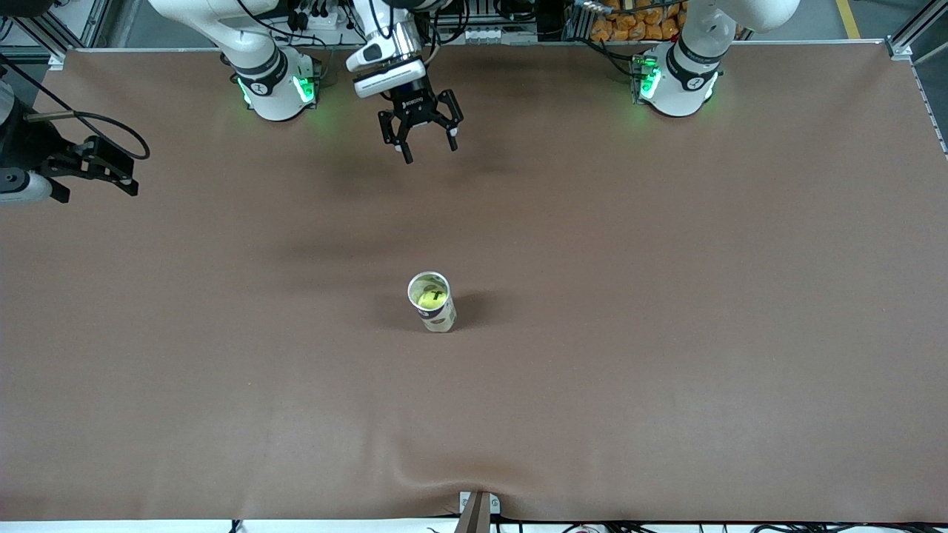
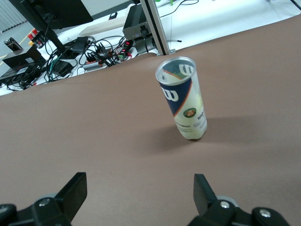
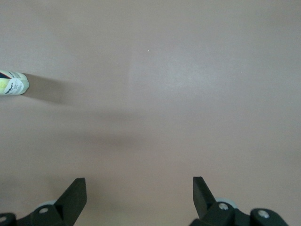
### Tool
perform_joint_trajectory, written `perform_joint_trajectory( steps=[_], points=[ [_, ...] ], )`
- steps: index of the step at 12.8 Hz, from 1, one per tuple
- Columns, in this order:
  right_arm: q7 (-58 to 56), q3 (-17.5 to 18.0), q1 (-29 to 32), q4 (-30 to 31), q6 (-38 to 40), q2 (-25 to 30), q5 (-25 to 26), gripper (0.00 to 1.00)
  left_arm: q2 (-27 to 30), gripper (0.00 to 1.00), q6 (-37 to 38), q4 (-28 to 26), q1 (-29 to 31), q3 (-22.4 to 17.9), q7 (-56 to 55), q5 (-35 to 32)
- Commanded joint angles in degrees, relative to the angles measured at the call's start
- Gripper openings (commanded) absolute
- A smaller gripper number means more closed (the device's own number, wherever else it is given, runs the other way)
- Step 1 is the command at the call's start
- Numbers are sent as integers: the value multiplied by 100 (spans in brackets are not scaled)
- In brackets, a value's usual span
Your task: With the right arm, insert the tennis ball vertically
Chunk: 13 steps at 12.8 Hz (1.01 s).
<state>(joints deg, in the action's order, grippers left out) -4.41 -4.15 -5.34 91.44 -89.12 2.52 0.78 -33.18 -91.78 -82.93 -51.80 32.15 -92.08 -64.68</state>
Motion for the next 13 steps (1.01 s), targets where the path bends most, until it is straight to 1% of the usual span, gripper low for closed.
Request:
perform_joint_trajectory(
  steps=[1, 2, 5, 7, 8, 10, 13],
  points=[
    [63, 169, 314, 181, -53, 153, -78, 100, 364, 100, 37, -66, 222, 20, 163, 620],
    [63, 169, 306, 172, -35, 153, -78, 100, 487, 100, 37, -74, 371, 54, 199, 789],
    [55, 160, 306, 163, 0, 144, -78, 100, 883, 100, 20, -57, 757, 55, 856, 1404],
    [55, 160, 271, 146, -43, 109, -78, 100, 1015, 100, -6, -39, 1030, 63, 955, 1642],
    [72, 169, 227, 146, -35, 117, -78, 100, 1103, 100, -50, -39, 1214, 63, 1181, 1791],
    [20, 143, 288, 128, -9, 126, -78, 100, 1348, 100, -50, -48, 1548, 55, 1866, 2090],
    [37, 107, 403, 128, 18, 109, -121, 100, 1866, 100, -50, -48, 2312, 55, 3165, 2643]
  ],
)
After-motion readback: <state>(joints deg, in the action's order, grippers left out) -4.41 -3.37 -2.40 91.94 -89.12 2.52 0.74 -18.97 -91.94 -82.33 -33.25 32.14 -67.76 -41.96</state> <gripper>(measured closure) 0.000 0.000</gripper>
